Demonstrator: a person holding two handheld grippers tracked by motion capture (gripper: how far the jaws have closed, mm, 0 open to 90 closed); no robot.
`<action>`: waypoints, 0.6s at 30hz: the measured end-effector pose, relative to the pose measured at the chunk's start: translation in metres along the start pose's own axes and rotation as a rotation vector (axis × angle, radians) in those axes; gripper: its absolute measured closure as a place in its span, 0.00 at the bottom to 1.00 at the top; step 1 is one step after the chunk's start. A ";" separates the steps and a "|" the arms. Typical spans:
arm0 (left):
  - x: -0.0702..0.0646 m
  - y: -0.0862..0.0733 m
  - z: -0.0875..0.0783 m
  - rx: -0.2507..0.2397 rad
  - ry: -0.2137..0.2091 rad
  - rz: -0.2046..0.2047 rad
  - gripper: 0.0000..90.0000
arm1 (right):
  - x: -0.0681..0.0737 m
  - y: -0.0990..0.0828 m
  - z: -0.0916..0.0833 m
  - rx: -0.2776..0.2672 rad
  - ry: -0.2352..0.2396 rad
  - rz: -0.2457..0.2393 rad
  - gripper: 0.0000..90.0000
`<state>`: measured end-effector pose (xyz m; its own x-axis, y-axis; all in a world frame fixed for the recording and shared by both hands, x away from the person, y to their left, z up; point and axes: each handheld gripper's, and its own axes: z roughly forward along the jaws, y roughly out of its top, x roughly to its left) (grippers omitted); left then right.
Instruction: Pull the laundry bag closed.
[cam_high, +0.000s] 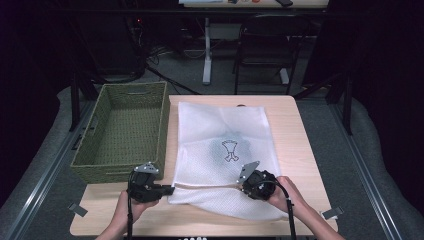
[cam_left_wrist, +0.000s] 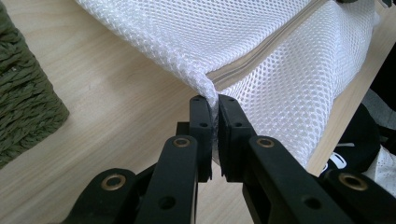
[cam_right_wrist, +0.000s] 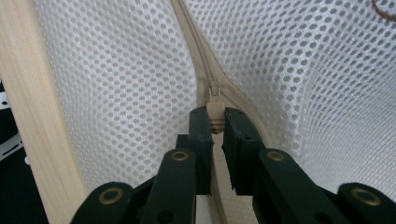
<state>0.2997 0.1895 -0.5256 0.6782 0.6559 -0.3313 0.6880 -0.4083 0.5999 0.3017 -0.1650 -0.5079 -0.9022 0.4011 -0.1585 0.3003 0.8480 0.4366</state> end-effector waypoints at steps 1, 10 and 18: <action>0.000 0.000 0.000 0.001 0.001 -0.001 0.95 | 0.000 -0.001 0.000 0.002 -0.001 0.005 0.91; 0.001 0.000 0.001 0.005 -0.002 -0.001 0.95 | -0.002 -0.008 -0.008 0.000 -0.012 0.001 0.91; 0.002 -0.001 -0.001 0.002 0.006 0.000 0.95 | -0.006 -0.019 -0.013 0.003 -0.028 0.032 0.91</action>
<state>0.3006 0.1918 -0.5260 0.6769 0.6596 -0.3268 0.6884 -0.4101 0.5983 0.2972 -0.1884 -0.5034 -0.8830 0.4377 -0.1692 0.3299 0.8355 0.4395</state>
